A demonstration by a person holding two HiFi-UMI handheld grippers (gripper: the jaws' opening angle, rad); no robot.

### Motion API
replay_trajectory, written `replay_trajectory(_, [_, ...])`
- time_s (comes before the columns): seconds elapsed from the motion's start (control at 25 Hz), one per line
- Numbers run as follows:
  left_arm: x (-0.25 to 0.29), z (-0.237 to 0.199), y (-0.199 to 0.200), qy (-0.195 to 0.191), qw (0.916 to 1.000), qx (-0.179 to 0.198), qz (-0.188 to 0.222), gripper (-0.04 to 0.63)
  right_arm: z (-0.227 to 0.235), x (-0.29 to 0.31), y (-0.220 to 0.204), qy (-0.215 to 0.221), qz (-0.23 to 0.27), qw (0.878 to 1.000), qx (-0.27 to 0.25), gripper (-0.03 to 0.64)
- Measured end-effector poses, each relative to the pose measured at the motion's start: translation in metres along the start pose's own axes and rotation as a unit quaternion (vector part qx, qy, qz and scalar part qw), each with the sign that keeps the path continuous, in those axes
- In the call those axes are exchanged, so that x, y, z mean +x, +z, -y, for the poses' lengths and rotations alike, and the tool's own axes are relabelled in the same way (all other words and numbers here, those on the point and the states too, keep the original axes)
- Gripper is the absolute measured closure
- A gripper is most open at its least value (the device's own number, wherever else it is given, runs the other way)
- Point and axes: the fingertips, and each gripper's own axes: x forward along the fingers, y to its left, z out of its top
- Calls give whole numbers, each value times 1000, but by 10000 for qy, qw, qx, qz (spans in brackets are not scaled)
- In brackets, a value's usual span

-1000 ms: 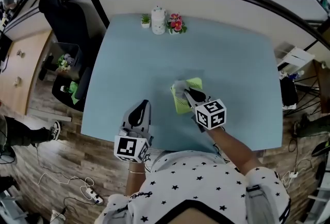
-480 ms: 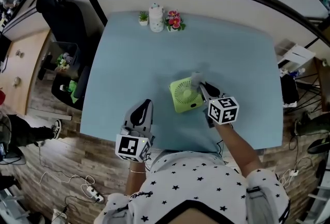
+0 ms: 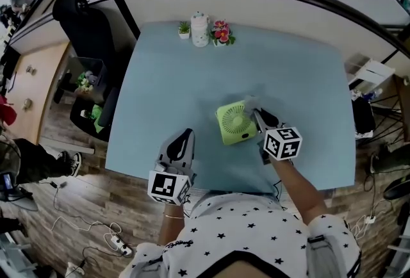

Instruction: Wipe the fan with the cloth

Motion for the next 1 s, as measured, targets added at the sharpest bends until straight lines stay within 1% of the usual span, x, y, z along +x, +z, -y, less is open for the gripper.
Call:
replay_trajectory(0.12, [-2, 1, 1, 14, 10000, -24, 5, 563, -24, -3, 10, 281, 117, 9995, -41, 584])
replay_trajectory(0.28, [-7, 1, 1, 56, 10000, -28, 17, 563, -65, 1, 14, 795, 168, 9966, -98, 584])
replay_trajectory(0.4, [-14, -3, 1, 151, 9999, -20, 30, 563, -93, 6, 5, 1130, 59, 9933, -242, 584])
replay_trajectory(0.52, [-22, -9, -1, 281, 9996, -34, 33, 563, -113, 14, -11, 1364, -159, 9896, -431, 584])
replay_trajectory(0.76, [-37, -19, -6, 534, 9985, -73, -19, 563, -125, 28, -41, 1534, -568, 9848, -580, 584])
replay_trajectory(1.0, [-42, -25, -10, 647, 9978, -118, -49, 563, -115, 34, -48, 1484, -659, 9850, -588, 584])
